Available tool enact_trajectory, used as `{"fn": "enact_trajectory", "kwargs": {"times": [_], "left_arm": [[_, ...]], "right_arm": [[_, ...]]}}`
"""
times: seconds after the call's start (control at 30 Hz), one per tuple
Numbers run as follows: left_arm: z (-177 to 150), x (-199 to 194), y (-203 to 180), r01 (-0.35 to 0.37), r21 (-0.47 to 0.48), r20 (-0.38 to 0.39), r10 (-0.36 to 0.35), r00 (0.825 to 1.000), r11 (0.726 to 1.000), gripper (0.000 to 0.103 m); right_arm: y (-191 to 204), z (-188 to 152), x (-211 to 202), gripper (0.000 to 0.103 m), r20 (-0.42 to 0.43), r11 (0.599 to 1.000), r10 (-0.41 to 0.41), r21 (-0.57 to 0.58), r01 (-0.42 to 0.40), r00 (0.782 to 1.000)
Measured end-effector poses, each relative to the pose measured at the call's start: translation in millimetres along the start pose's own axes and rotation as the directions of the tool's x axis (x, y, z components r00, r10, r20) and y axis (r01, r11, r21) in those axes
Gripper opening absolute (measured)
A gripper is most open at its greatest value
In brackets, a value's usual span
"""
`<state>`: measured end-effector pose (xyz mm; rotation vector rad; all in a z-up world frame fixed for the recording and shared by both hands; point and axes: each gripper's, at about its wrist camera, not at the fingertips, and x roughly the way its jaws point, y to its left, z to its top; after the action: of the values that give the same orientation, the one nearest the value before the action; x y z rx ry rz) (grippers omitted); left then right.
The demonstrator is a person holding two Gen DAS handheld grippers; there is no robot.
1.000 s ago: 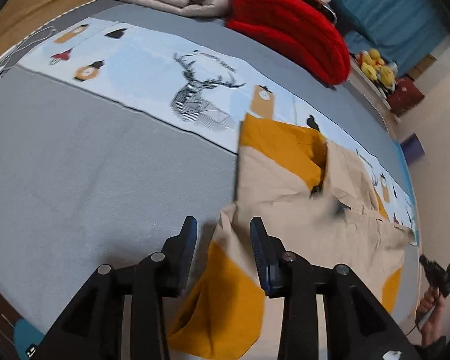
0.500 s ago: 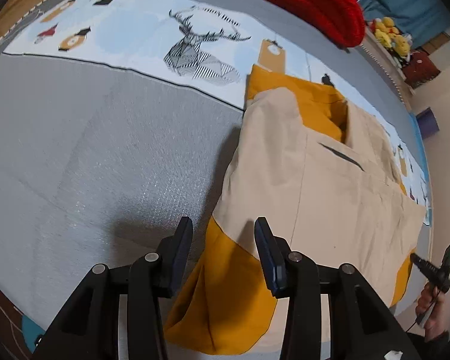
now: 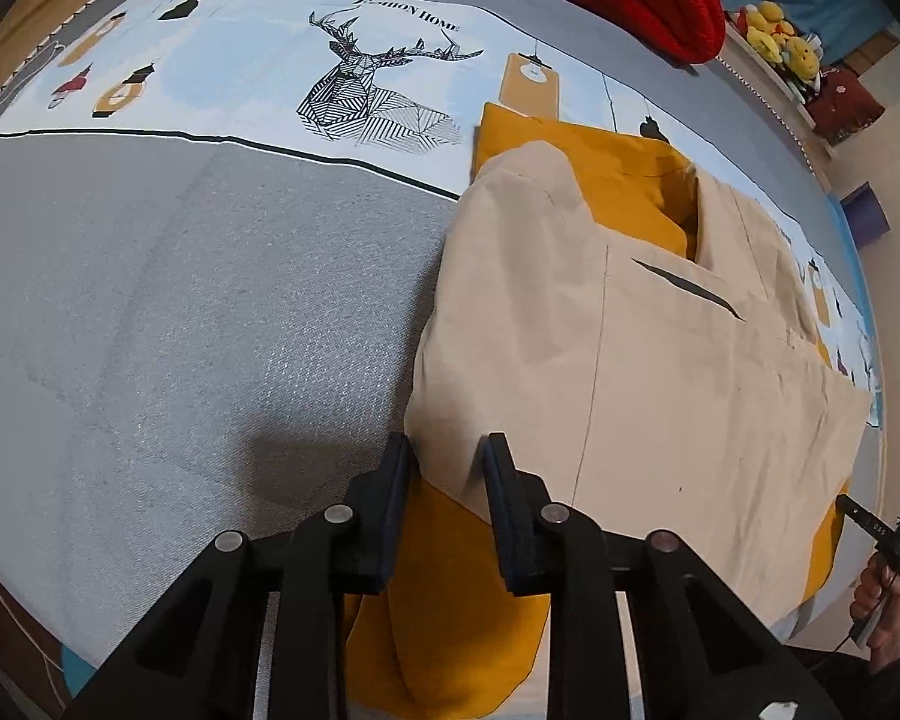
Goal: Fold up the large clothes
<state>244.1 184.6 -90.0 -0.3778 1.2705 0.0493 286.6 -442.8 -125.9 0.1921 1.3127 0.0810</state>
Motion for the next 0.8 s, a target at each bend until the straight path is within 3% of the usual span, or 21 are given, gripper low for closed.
{"fn": "enact_trajectory", "kwargs": {"times": [0.17, 0.27, 0.33, 0.4, 0.43, 0.5, 0.6, 0.8], "left_arm": [[-1.5, 1.8, -1.4, 0.004, 0.002, -0.013, -0.004, 1.000, 1.000, 0.022], [-3.5, 4.7, -2.2, 0.000, 0.014, -0.029, 0.001, 1.000, 1.000, 0.022], [-4.3, 5.4, -3.1, -0.007, 0.026, -0.033, 0.008, 0.999, 1.000, 0.022], [-4.4, 4.0, -3.6, -0.012, 0.034, -0.024, 0.013, 1.000, 0.999, 0.014], [-4.4, 3.3, -3.8, -0.010, 0.036, -0.021, 0.010, 1.000, 0.999, 0.011], [-4.6, 1.1, -5.1, -0.008, 0.043, -0.014, 0.009, 1.000, 0.999, 0.009], [-3.2, -5.3, -9.4, -0.017, 0.065, 0.011, 0.016, 1.000, 0.998, 0.005], [6.2, -36.0, -12.5, 0.012, 0.045, 0.142, -0.019, 0.990, 0.999, 0.003]], "right_arm": [[-2.5, -0.2, 0.0, 0.028, -0.002, 1.000, -0.006, 0.013, 0.006, 1.000], [-2.9, 0.3, 3.1, 0.043, -0.014, 0.999, -0.035, 0.019, 0.035, 0.999], [-1.2, 0.5, 5.3, 0.044, -0.022, 0.999, -0.034, 0.008, 0.034, 0.999], [4.8, -0.4, 5.1, 0.043, -0.018, 0.999, -0.045, -0.025, 0.045, 0.999], [8.1, -0.8, 3.8, 0.041, -0.008, 0.997, -0.059, -0.045, 0.058, 0.998], [13.7, -1.3, 0.4, 0.020, 0.011, 0.994, -0.078, -0.075, 0.079, 0.997], [22.8, -2.1, -12.3, 0.008, 0.064, 0.988, -0.093, -0.120, 0.100, 0.994], [32.0, 4.5, -60.4, 0.004, 0.246, 0.991, -0.054, -0.107, 0.082, 0.968]]}}
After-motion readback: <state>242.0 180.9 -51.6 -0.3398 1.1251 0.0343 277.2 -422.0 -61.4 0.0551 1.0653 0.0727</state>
